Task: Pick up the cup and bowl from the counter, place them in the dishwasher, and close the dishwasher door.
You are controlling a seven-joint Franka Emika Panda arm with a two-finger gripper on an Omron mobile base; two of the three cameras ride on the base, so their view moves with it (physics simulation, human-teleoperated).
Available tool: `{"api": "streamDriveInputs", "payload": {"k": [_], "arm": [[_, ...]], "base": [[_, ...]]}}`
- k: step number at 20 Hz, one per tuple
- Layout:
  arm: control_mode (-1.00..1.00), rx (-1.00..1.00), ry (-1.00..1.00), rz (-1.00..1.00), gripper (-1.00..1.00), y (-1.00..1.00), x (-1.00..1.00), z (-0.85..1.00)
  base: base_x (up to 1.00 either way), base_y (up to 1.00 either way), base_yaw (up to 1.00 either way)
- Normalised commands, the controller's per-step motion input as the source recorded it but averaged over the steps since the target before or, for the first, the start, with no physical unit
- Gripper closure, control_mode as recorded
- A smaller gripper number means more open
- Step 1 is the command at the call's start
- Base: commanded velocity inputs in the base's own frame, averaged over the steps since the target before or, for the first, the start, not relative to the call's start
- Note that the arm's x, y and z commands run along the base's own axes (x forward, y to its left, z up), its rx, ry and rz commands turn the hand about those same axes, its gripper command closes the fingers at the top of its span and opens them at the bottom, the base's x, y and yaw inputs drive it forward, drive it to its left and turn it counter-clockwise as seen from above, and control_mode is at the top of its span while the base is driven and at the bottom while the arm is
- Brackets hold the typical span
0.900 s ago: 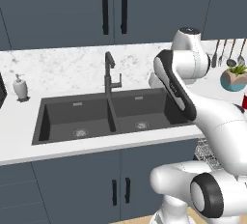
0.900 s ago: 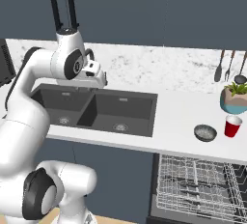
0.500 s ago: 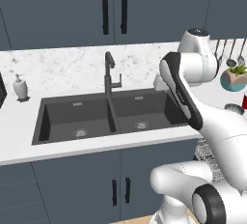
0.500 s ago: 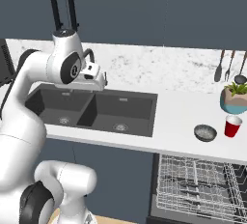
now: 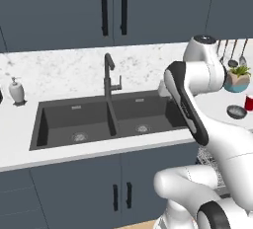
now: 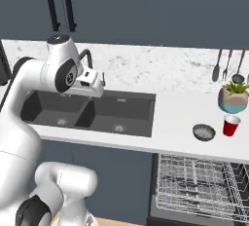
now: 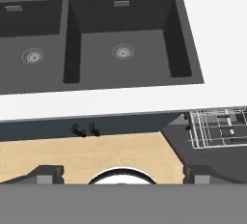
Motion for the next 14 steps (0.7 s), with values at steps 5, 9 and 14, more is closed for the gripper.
{"api": "streamDriveInputs", "payload": {"k": [5, 9, 14], "arm": [[1.0, 0.0, 0.0, 0.0, -1.0, 0.0, 0.0, 0.0], [1.0, 0.0, 0.0, 0.0, -1.0, 0.0, 0.0, 0.0], [1.0, 0.0, 0.0, 0.0, -1.0, 0.0, 0.0, 0.0]], "base": [[0.0, 0.13, -0.53], [0.0, 0.37, -0.6], [0.13, 0.24, -0.44]]}}
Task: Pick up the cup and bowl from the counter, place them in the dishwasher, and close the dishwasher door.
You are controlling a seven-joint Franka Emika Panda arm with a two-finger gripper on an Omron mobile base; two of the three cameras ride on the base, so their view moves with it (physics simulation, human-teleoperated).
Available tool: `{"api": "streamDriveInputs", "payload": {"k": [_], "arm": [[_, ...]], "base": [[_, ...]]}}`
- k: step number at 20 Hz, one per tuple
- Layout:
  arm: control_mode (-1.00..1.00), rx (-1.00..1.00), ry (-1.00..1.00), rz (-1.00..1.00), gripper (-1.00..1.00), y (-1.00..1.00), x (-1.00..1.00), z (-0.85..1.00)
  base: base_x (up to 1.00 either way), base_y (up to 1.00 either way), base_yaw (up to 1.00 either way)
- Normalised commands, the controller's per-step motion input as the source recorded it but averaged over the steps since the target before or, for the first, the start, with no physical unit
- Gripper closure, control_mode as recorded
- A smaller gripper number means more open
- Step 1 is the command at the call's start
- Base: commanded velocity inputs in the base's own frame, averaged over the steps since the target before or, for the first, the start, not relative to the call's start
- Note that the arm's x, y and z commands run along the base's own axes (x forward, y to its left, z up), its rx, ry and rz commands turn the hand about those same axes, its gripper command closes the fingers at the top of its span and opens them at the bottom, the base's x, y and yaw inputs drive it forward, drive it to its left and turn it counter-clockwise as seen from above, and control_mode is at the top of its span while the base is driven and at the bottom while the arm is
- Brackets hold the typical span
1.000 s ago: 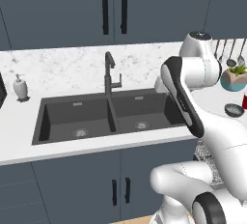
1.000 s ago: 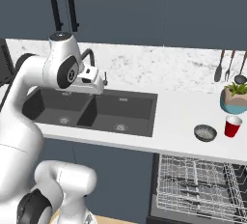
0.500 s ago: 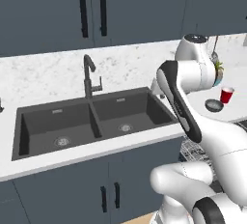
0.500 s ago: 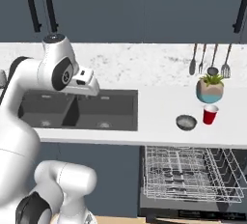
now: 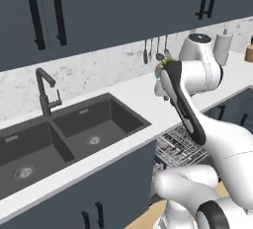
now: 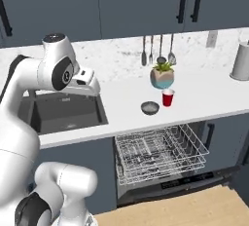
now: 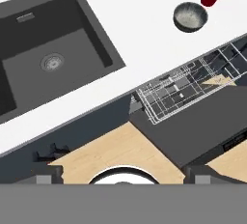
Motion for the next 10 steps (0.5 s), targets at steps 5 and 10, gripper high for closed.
{"api": "streamDriveInputs", "payload": {"k": [5, 10], "arm": [[1.0, 0.0, 0.0, 0.0, -1.0, 0.0, 0.0, 0.0], [1.0, 0.0, 0.0, 0.0, -1.0, 0.0, 0.0, 0.0]], "base": [[0.11, 0.16, -0.4], [0.2, 0.23, -0.41]]}}
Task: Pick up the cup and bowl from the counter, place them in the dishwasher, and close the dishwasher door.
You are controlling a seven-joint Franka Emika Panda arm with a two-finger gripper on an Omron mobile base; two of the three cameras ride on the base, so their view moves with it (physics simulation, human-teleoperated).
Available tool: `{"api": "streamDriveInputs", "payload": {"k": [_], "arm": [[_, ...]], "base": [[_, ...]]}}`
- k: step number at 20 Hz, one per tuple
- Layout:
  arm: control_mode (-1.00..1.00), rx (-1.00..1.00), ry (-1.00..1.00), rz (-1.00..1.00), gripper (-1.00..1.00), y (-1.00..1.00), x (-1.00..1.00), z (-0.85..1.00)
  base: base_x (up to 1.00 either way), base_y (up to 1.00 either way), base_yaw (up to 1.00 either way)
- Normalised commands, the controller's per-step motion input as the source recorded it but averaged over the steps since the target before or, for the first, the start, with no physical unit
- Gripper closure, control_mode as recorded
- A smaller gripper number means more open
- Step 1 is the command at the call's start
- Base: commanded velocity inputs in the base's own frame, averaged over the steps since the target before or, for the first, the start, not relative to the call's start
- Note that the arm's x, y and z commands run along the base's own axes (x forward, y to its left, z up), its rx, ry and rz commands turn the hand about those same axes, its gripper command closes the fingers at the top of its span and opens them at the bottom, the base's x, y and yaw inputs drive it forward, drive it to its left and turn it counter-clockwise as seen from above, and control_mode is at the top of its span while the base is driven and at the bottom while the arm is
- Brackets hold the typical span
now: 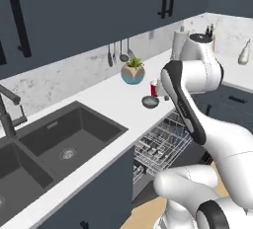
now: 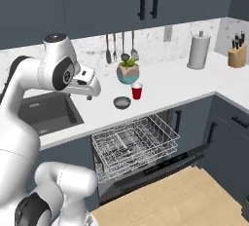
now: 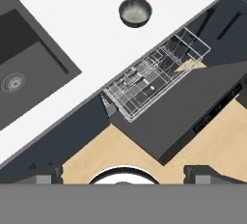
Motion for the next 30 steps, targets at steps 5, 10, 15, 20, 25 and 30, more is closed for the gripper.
{"api": "streamDriveInputs", "payload": {"k": [5, 10, 15, 20, 25, 30], "arm": [[1.0, 0.0, 0.0, 0.0, -1.0, 0.0, 0.0, 0.0], [1.0, 0.0, 0.0, 0.0, -1.0, 0.0, 0.0, 0.0], [1.0, 0.0, 0.0, 0.0, -1.0, 0.0, 0.0, 0.0], [1.0, 0.0, 0.0, 0.0, -1.0, 0.0, 0.0, 0.0], [1.0, 0.0, 0.0, 0.0, -1.0, 0.0, 0.0, 0.0], [1.0, 0.0, 0.0, 0.0, -1.0, 0.0, 0.0, 0.0]], "base": [[0.22, 0.15, -0.33], [0.27, 0.0, -0.19], [0.37, 0.13, -0.13], [0.15, 0.13, -0.1], [0.0, 0.0, -0.04], [0.0, 0.0, -0.01]]}}
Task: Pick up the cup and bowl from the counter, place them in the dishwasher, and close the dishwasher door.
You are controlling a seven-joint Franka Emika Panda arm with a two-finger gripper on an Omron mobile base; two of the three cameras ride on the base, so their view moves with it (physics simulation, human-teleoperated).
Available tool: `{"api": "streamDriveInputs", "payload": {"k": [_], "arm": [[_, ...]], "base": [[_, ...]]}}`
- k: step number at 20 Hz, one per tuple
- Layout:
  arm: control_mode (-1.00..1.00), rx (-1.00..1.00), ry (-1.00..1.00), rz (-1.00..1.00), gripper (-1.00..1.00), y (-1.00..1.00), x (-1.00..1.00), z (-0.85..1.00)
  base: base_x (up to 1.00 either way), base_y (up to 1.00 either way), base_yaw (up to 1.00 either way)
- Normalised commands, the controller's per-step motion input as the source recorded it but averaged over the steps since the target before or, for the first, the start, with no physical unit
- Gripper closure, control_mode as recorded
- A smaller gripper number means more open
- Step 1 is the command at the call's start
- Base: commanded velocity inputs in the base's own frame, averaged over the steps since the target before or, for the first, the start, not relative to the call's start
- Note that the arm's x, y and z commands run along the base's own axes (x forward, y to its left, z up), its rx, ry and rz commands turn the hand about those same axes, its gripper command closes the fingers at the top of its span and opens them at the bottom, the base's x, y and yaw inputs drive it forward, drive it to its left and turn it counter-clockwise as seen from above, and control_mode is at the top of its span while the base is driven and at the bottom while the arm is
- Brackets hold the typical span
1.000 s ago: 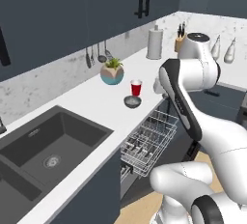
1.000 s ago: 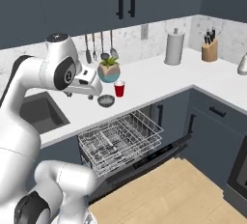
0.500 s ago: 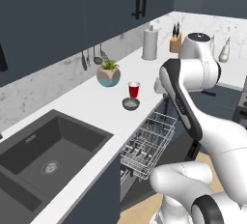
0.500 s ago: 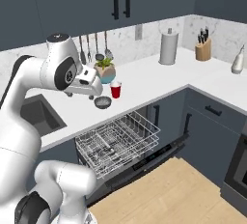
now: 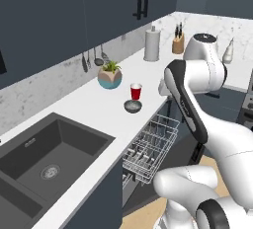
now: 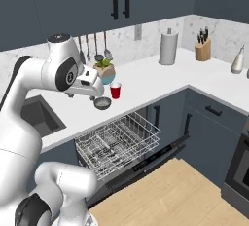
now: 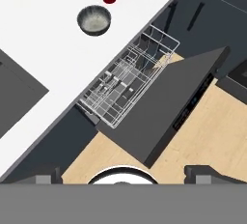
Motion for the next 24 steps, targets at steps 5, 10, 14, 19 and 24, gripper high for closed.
{"api": "streamDriveInputs", "payload": {"k": [5, 10, 14, 19, 24], "arm": [[-1.0, 0.02, -0.01, 0.0, -1.0, 0.0, 0.03, -0.04], [-1.0, 0.23, -0.05, 0.01, -1.0, 0.37, 0.88, -0.12], [-1.0, 0.14, 0.06, 0.0, -1.0, 0.43, 1.0, -0.6], [-1.0, 0.09, 0.13, -0.05, -1.0, -0.05, 0.95, -0.83], [-1.0, 0.02, 0.05, -0.09, -1.0, -0.02, 0.87, -0.76]], "base": [[0.0, 0.0, 0.0], [0.0, 0.0, 0.0], [0.0, 0.0, 0.0], [0.0, 0.0, 0.0], [0.0, 0.0, 0.0]]}}
